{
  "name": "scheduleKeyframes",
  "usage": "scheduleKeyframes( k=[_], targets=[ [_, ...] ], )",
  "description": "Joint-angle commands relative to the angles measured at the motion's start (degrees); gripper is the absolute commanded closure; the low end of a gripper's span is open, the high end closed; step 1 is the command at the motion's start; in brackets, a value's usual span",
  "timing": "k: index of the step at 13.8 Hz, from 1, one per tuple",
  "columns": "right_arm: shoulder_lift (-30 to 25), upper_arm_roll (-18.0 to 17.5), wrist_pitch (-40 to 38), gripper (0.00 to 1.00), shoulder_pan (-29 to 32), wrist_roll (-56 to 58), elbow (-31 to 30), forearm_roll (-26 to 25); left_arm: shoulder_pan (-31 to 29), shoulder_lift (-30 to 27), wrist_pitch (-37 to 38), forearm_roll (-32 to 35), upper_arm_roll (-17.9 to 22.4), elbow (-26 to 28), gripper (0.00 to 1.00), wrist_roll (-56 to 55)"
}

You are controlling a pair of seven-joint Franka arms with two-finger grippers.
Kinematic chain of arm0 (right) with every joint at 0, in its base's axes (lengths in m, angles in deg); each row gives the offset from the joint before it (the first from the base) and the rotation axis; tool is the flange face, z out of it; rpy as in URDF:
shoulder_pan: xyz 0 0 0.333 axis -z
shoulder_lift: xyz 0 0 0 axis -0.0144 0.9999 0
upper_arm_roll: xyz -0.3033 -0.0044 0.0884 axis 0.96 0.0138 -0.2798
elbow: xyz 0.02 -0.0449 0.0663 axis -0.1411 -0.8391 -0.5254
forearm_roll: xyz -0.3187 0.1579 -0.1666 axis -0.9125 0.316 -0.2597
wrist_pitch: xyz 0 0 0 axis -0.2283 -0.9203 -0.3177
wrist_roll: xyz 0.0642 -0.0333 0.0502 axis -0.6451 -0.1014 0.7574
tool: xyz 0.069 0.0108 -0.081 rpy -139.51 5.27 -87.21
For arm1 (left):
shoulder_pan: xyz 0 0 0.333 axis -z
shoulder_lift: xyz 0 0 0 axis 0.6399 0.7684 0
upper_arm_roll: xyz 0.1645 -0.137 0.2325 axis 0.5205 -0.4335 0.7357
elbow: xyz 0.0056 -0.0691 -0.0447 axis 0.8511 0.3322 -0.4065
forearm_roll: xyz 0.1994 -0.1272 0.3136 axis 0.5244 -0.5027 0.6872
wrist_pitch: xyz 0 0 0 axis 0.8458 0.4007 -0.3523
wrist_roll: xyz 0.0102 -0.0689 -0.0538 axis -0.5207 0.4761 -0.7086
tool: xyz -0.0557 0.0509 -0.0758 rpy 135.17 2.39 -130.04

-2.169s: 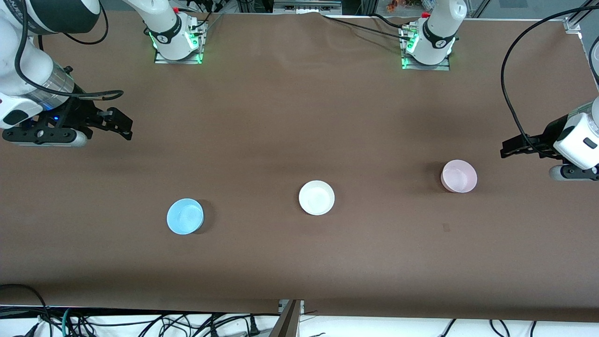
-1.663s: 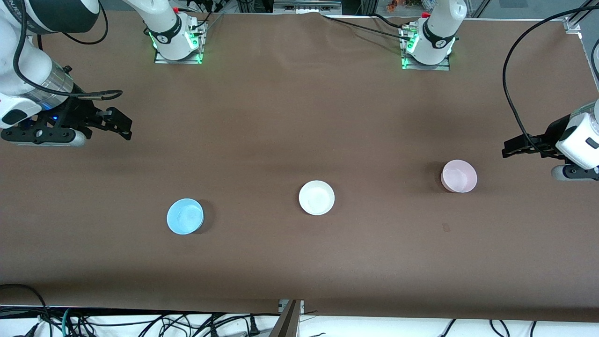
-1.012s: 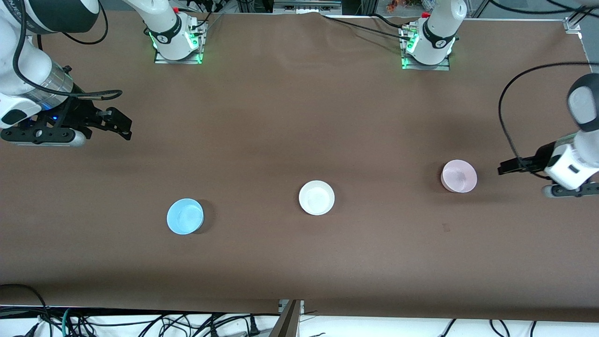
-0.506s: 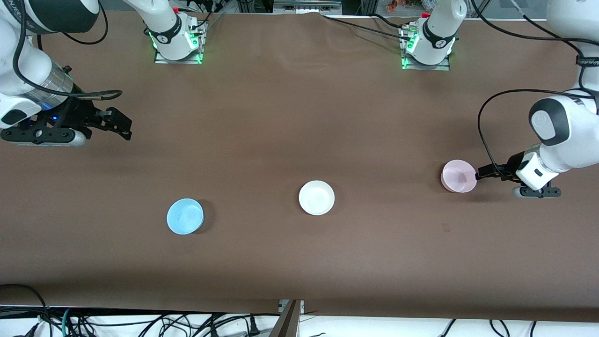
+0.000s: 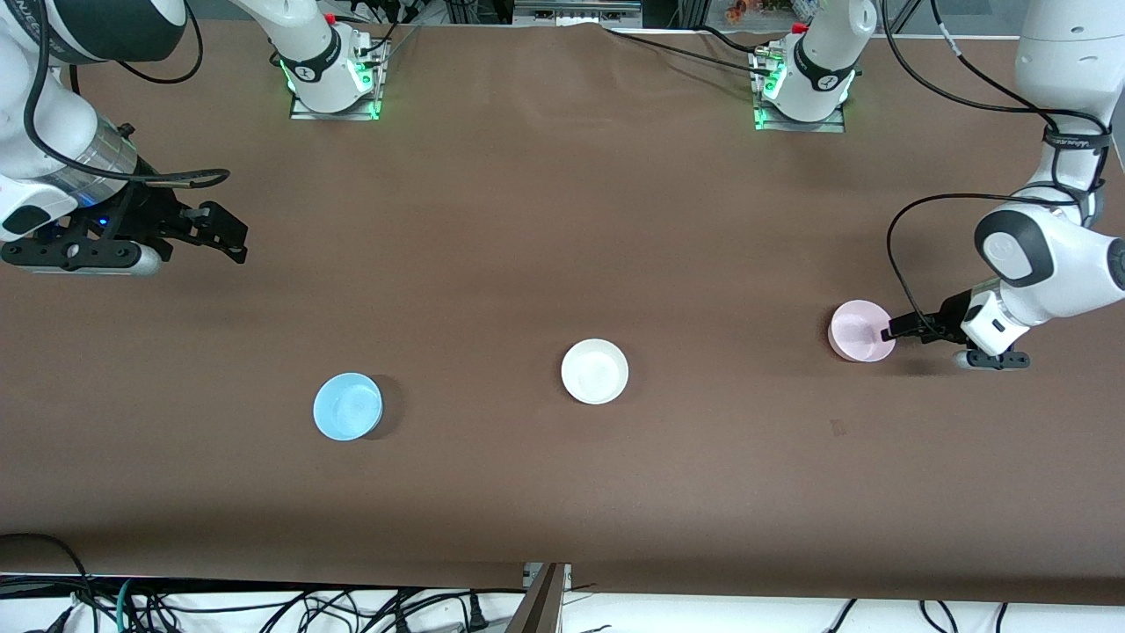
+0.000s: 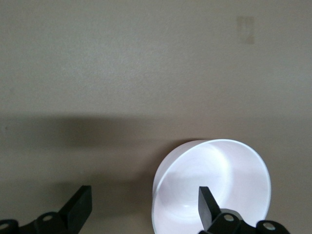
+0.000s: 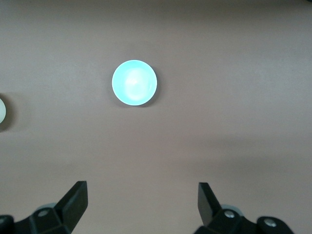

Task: Stack pink and blue bowls on white bowl
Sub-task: 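Lower the left gripper onto the pink bowl rim and grasp it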

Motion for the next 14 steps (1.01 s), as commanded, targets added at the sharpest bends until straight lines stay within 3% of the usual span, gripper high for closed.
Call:
scheduleKeyframes(
  k=[1, 4, 9, 10, 14],
  targets=[
    [0.00, 0.17, -0.68, 0.00, -0.07, -0.36, 0.76, 0.77, 0.93, -0.20, -2.03, -1.83, 0.13, 1.61, 0.16, 0.71],
    [0.00, 0.17, -0.68, 0.00, -0.07, -0.36, 0.76, 0.77, 1.45, -0.28, -1.32, -1.83, 0.13, 1.61, 0.32, -2.37],
    [0.00, 0.17, -0.68, 0.00, -0.07, -0.36, 0.76, 0.77, 1.81, -1.16, 2.37, -1.74, 0.13, 1.25, 0.96, -2.73],
    [0.00, 0.17, -0.68, 0.00, -0.07, -0.36, 0.76, 0.77, 1.80, -1.16, 2.46, -1.83, 0.13, 1.25, 1.00, -2.82],
    [0.35, 0.17, -0.24, 0.00, -0.07, 0.43, 0.67, 0.85, 1.80, -1.77, 8.15, -1.48, 0.22, -2.07, 1.00, -6.49]
  ],
)
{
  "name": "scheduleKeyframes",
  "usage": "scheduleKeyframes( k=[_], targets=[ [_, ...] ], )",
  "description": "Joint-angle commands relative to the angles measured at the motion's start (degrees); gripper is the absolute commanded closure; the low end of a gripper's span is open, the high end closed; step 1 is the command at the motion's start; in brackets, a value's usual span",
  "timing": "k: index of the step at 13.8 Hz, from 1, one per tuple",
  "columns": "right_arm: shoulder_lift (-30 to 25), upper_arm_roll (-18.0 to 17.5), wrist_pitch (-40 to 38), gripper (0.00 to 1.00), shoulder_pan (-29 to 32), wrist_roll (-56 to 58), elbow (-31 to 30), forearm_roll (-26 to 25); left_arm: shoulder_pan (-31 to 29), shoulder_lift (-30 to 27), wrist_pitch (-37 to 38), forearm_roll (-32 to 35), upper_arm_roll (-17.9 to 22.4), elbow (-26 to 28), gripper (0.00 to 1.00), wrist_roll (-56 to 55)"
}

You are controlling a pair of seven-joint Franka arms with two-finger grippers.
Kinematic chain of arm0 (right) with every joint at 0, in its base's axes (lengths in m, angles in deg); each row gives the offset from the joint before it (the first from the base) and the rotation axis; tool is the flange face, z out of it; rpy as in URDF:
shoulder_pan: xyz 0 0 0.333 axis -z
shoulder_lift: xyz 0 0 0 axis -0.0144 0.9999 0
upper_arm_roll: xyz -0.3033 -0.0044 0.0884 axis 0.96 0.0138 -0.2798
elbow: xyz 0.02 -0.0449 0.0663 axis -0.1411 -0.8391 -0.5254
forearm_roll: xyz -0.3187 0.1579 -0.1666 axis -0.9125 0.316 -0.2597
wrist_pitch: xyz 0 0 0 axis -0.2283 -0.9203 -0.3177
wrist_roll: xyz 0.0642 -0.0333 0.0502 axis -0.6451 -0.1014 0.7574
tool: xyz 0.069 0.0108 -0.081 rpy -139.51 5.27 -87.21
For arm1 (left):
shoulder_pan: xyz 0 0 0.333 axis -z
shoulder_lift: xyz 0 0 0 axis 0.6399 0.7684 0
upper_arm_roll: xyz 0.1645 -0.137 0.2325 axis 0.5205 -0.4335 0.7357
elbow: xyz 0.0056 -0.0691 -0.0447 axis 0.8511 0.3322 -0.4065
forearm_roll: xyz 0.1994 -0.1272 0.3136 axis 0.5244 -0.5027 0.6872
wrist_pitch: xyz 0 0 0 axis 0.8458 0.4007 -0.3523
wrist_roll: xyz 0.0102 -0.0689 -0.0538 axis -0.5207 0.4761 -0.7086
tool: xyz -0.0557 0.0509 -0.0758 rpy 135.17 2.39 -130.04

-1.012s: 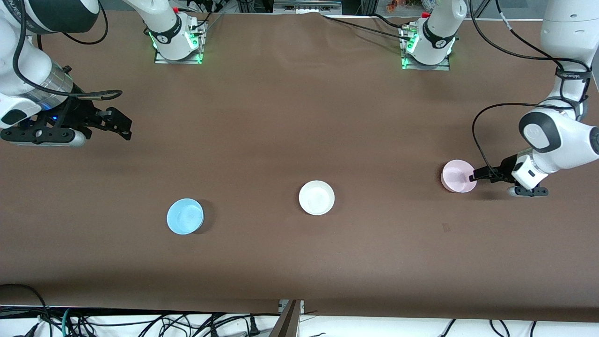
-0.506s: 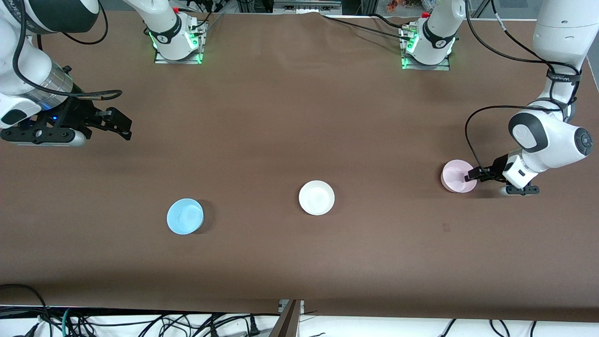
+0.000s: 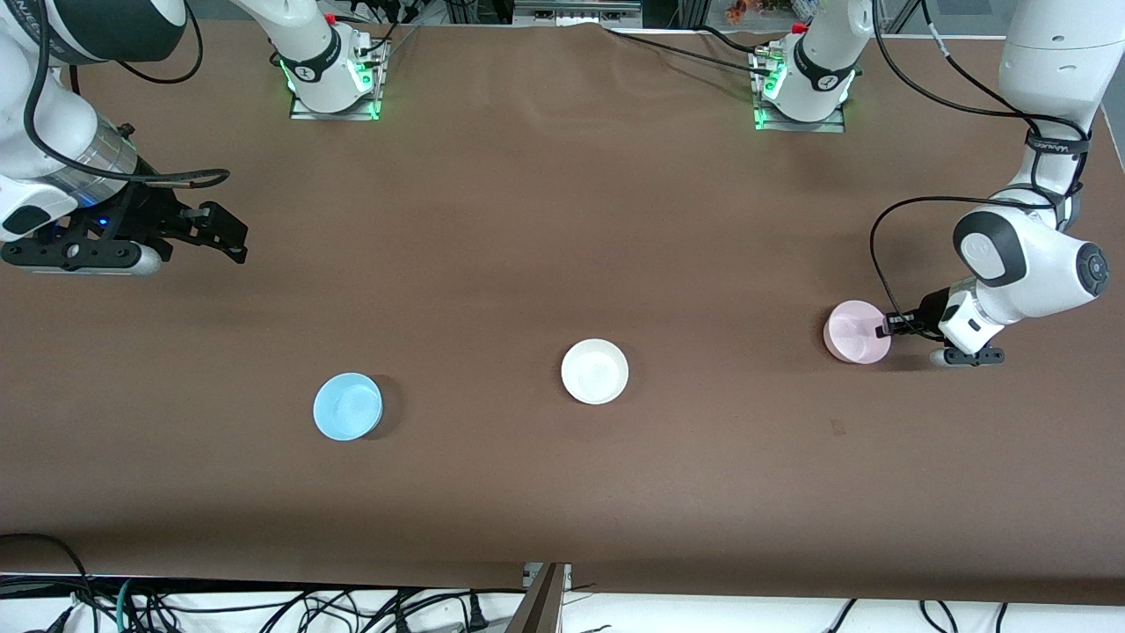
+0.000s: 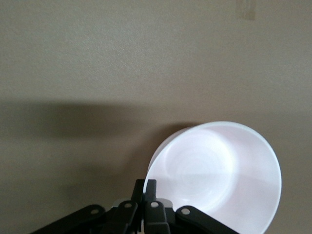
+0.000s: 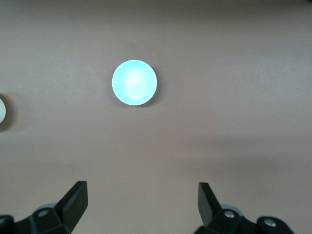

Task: Stack pink and blue bowls on white bowl
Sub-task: 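Lower the left gripper onto the pink bowl rim and grasp it, then carry the pink bowl onto the white bowl while the right gripper reaches the blue bowl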

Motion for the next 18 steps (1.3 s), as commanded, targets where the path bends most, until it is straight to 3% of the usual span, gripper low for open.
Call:
scheduleKeyframes(
  k=[1, 4, 6, 11, 14, 18],
  targets=[
    [0.26, 0.17, 0.01, 0.00, -0.07, 0.50, 0.67, 0.77, 0.45, -1.56, 7.50, -0.87, 0.25, -4.86, 1.00, -4.06],
    [0.26, 0.26, 0.02, 0.00, 0.01, 0.50, 0.32, 0.85, 5.88, -1.21, 10.69, -0.52, -0.97, -10.59, 1.00, -17.12],
    [0.88, 0.26, 0.19, 0.00, 0.01, 0.50, 0.32, 0.51, 6.69, -1.04, 10.43, -0.25, -6.92, -13.13, 1.00, -26.28],
    [2.28, 0.26, 1.16, 0.00, 0.10, -0.20, 0.66, 0.77, 10.73, 2.74, 8.86, 8.80, -18.98, -19.55, 1.00, -42.72],
    [8.93, 0.17, 1.16, 0.00, 0.19, 0.59, 0.67, 0.41, 14.85, 6.24, 6.30, 10.20, -21.63, -23.94, 1.00, -48.45],
    [13.34, -0.01, 5.52, 0.00, -1.22, 1.01, 0.84, -0.03, 21.09, 12.75, 6.12, 20.82, -22.07, -32.99, 1.00, -58.82]
  ],
)
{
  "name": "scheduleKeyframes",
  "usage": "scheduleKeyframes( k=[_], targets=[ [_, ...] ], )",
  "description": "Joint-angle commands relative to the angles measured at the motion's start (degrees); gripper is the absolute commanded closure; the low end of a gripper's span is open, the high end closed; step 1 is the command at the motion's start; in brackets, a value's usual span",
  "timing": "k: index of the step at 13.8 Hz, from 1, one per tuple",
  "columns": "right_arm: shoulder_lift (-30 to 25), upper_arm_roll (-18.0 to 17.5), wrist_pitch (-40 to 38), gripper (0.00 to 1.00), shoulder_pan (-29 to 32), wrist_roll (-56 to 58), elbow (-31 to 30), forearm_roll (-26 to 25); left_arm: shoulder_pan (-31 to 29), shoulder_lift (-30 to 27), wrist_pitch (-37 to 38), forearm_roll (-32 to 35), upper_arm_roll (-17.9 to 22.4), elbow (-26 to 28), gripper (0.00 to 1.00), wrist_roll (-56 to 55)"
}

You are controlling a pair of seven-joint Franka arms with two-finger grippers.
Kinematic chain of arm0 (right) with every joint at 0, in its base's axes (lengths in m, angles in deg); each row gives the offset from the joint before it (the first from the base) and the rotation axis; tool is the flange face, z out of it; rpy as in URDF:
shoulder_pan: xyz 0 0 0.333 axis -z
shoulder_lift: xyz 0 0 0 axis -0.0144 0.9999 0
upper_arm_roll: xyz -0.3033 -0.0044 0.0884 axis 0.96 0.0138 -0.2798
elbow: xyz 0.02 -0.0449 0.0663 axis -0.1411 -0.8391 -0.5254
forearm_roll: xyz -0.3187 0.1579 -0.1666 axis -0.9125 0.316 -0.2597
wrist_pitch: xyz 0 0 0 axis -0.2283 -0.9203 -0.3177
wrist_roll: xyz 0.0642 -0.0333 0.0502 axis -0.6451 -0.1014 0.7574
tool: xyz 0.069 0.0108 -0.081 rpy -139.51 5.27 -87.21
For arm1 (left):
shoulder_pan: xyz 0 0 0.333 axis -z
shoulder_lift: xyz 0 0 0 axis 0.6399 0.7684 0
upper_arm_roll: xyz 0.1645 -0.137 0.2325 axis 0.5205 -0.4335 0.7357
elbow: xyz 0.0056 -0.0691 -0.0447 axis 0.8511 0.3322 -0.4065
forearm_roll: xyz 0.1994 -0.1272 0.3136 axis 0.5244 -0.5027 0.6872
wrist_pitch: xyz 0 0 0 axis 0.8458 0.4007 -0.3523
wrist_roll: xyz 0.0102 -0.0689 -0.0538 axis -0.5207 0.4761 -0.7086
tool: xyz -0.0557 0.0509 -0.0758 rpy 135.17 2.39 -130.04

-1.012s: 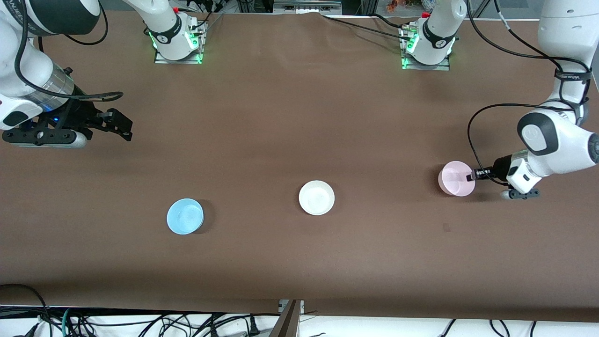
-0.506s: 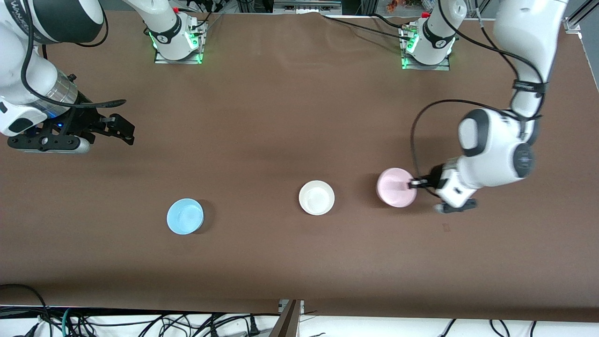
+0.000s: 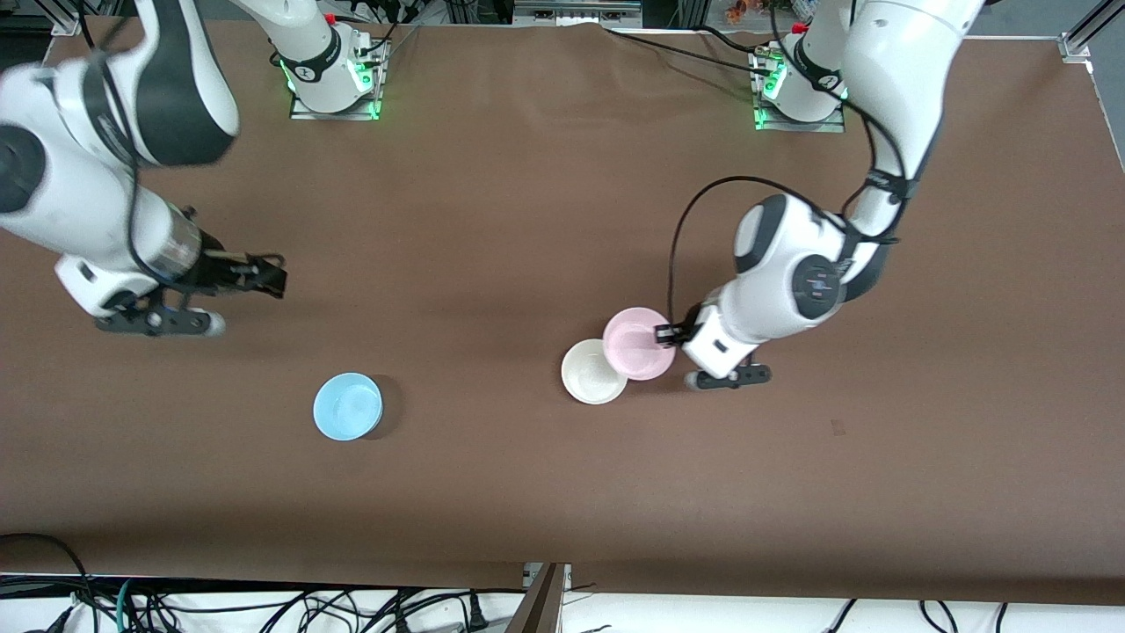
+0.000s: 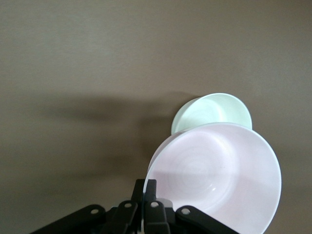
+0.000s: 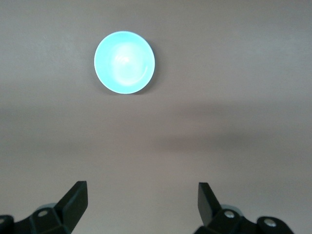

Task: Stack pink and blue bowls on white bowl
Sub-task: 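Carry the pink bowl onto the white bowl while the right gripper reaches the blue bowl, then release the pink bowl with the left gripper while the right gripper grasps the blue bowl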

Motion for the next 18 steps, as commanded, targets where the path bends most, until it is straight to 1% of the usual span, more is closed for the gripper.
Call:
scheduleKeyframes(
  k=[1, 2, 3, 4, 5, 6, 7, 8, 12, 13, 14, 15, 17, 18],
  targets=[
    [4.76, 0.14, 5.58, 0.00, -0.14, 3.27, 1.41, 0.60, 3.03, 5.63, 0.60, 5.43, 0.17, -8.01, 1.00, -4.87],
    [7.48, 0.14, 9.44, 0.00, -0.05, 5.29, 1.41, 0.61, 3.73, 6.42, 0.43, 5.52, 0.26, -8.64, 1.00, -5.05],
    [13.34, 0.14, 15.48, 0.00, -0.14, 6.62, 1.67, 0.26, 4.00, 6.77, -0.97, 5.52, 0.26, -8.64, 1.00, -5.05],
    [16.62, 0.14, 21.55, 0.00, 0.12, 8.89, 2.28, 0.43, 4.18, 7.21, -2.20, 5.52, 0.26, -8.64, 1.00, -5.05],
    [21.09, 0.14, 27.79, 0.00, -0.31, 12.22, 2.98, 0.34, 4.35, 7.74, -2.91, 5.52, 0.26, -8.82, 1.00, -5.05],
    [25.57, 0.14, 32.72, 0.00, -0.23, 13.91, 5.42, 0.43, 4.44, 8.18, -3.35, 5.61, 0.26, -8.82, 1.00, -5.13],
    [29.62, 0.05, 34.95, 0.00, 0.21, 14.10, 7.71, 0.52, 4.96, 8.27, -3.35, 5.70, 0.26, -8.73, 1.00, -5.14],
    [31.83, 0.05, 35.05, 0.00, 0.04, 14.10, 9.39, 0.52, 5.23, 8.45, -3.44, 5.70, 0.26, -8.73, 1.00, -5.14],
    [32.29, 0.14, 34.44, 0.02, 1.00, 13.84, 9.32, 0.96, 5.58, 9.41, -4.93, 7.37, 0.26, -8.73, 1.00, -5.22],
    [32.21, 0.14, 34.44, 0.10, 1.09, 13.75, 9.14, 1.65, 5.58, 9.68, -5.02, 7.46, 0.26, -8.73, 1.00, -5.14],
    [32.21, 0.05, 34.44, 0.26, 1.01, 13.75, 8.53, 2.18, 5.58, 9.85, -5.11, 7.46, 0.26, -8.73, 1.00, -5.22],
    [32.21, 0.05, 34.09, 0.52, 1.09, 13.84, 8.35, 2.19, 5.58, 10.12, -5.20, 7.46, 0.26, -8.73, 1.00, -5.14],
    [31.68, -0.21, 30.07, 0.98, 1.53, 13.75, 8.78, 2.19, 5.50, 10.21, -5.20, 7.81, 0.26, -8.73, 1.00, -5.14],
    [31.33, -0.30, 27.87, 1.00, 1.53, 13.75, 9.22, 2.36, 5.50, 10.29, -5.20, 8.77, 0.34, -8.73, 1.00, -5.14]
  ],
)
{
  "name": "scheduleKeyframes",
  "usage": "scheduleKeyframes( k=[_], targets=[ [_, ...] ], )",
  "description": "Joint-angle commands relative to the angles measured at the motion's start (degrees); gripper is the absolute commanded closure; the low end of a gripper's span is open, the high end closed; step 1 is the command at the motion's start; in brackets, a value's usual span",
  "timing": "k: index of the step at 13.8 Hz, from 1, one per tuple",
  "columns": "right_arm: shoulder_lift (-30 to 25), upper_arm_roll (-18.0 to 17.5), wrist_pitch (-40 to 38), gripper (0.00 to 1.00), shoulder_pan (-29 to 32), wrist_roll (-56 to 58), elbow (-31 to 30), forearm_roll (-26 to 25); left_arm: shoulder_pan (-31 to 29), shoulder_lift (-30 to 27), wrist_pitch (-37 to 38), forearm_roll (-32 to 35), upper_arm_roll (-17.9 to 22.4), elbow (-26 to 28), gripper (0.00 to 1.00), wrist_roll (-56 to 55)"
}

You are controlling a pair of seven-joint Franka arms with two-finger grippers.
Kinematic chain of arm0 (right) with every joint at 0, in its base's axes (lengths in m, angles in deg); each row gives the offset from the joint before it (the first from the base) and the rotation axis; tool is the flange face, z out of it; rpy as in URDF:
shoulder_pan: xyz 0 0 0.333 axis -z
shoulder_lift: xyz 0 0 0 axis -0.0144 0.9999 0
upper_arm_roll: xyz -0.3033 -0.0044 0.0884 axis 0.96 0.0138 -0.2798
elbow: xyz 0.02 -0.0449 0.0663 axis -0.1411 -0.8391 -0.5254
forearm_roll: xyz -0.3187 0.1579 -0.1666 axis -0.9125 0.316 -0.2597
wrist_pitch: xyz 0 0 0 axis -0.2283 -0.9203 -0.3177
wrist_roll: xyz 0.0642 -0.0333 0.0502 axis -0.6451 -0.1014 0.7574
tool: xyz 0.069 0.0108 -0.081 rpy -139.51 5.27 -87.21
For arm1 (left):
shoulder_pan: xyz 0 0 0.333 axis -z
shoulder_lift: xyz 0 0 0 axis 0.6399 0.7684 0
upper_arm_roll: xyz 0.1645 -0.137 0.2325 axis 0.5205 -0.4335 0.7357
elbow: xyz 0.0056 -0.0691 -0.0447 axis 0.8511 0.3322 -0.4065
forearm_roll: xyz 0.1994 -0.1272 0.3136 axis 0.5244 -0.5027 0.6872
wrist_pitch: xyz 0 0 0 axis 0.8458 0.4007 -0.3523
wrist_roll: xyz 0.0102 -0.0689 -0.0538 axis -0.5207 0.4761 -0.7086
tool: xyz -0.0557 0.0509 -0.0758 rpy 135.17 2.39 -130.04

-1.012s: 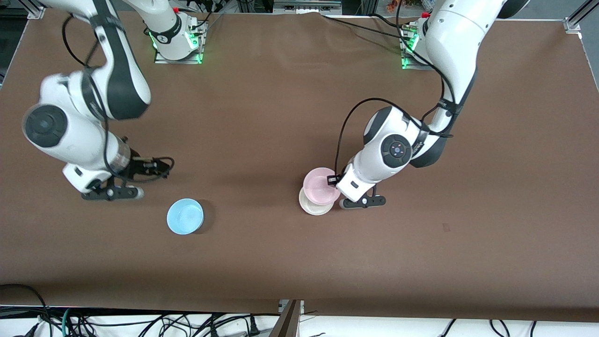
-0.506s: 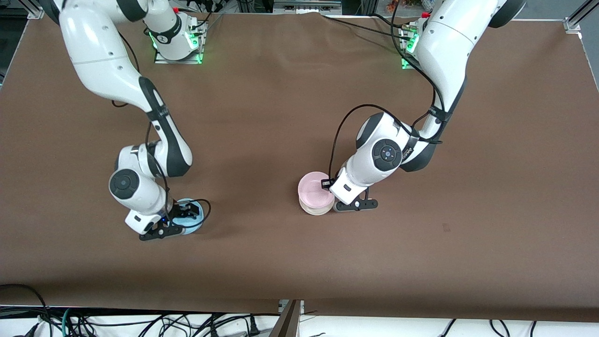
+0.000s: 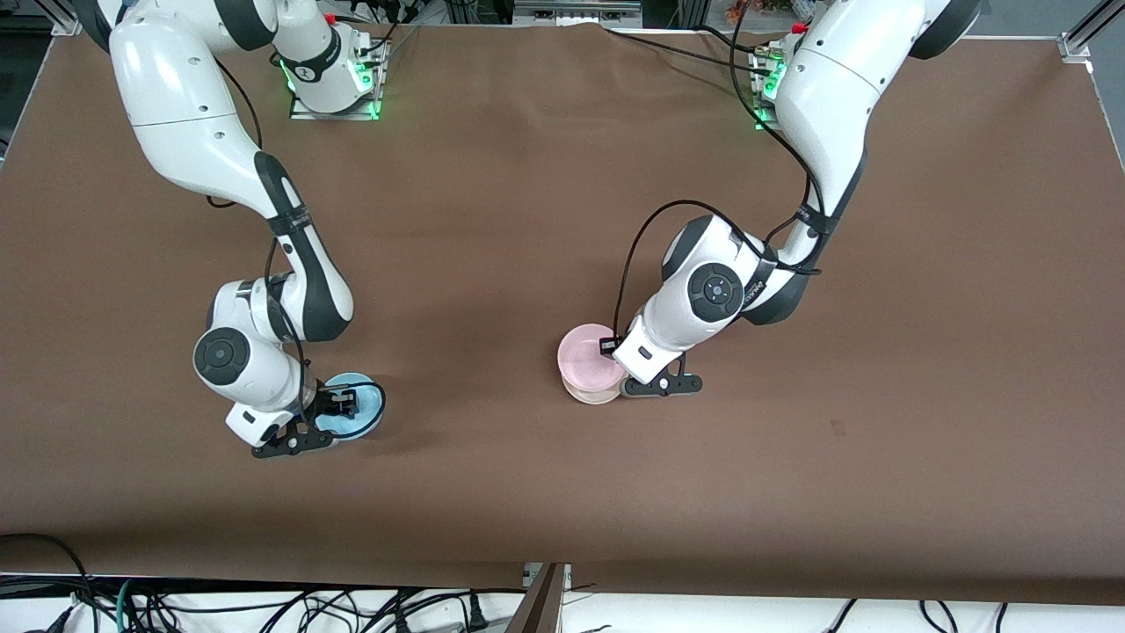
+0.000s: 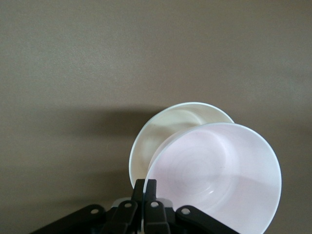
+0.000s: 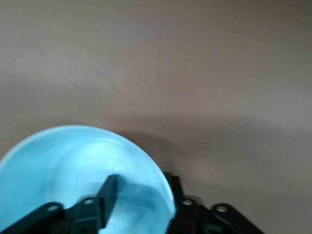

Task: Stack pink and blue bowls on white bowl
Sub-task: 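Release the pink bowl with the left gripper while the right gripper grasps the blue bowl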

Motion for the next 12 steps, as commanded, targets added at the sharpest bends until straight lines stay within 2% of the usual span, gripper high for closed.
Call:
scheduleKeyframes(
  k=[1, 5, 7, 12],
  targets=[
    [-1.60, -0.76, -5.01, 1.00, 0.66, 1.13, 0.44, 2.18, 0.46, 1.36, -0.16, 2.90, 0.31, -1.79, 1.00, -1.19],
    [-3.18, -0.93, -5.98, 1.00, -0.21, 0.61, 0.53, 7.71, 0.38, 1.72, -1.74, 2.81, 0.40, -1.88, 1.00, -1.19],
    [-5.02, -1.19, -8.96, 1.00, -0.74, -0.79, 0.62, 10.53, 0.20, 2.42, -1.83, 2.81, 0.49, -3.10, 1.00, -1.19],
    [-14.86, -6.98, -19.51, 1.00, -1.71, -16.06, 0.53, 11.16, 0.20, 3.39, -1.92, 2.90, 0.57, -3.64, 1.00, -1.19]
  ],
)
